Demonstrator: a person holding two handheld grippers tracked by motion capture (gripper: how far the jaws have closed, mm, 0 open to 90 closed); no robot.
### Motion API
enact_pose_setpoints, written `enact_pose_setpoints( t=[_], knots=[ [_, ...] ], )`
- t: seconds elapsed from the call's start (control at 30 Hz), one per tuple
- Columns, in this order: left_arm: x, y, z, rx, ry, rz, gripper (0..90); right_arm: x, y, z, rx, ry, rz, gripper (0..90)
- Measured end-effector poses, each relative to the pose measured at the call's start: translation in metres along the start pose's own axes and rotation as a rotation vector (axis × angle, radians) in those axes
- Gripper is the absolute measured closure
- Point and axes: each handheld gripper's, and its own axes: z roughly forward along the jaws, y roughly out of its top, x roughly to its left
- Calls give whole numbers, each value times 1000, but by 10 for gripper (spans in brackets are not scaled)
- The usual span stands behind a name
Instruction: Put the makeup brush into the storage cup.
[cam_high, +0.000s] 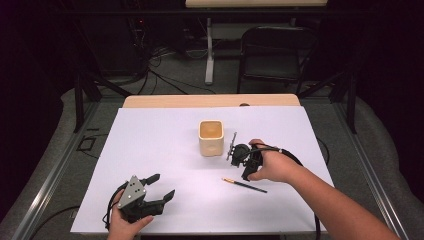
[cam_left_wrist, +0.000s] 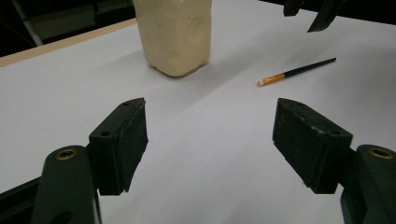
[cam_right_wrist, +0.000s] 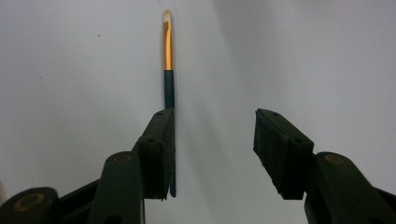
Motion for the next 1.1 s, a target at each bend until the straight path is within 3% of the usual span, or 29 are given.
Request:
enact_pose_setpoints(
  t=[0.93, 1.1],
  knots=[
    [0, 0, 0, 4, 2, 2, 267, 7, 20, 17, 38, 20, -20, 498],
    [0, 0, 0, 4, -2, 5, 267, 8, 24, 21, 36, 43, -31, 542]
  ],
)
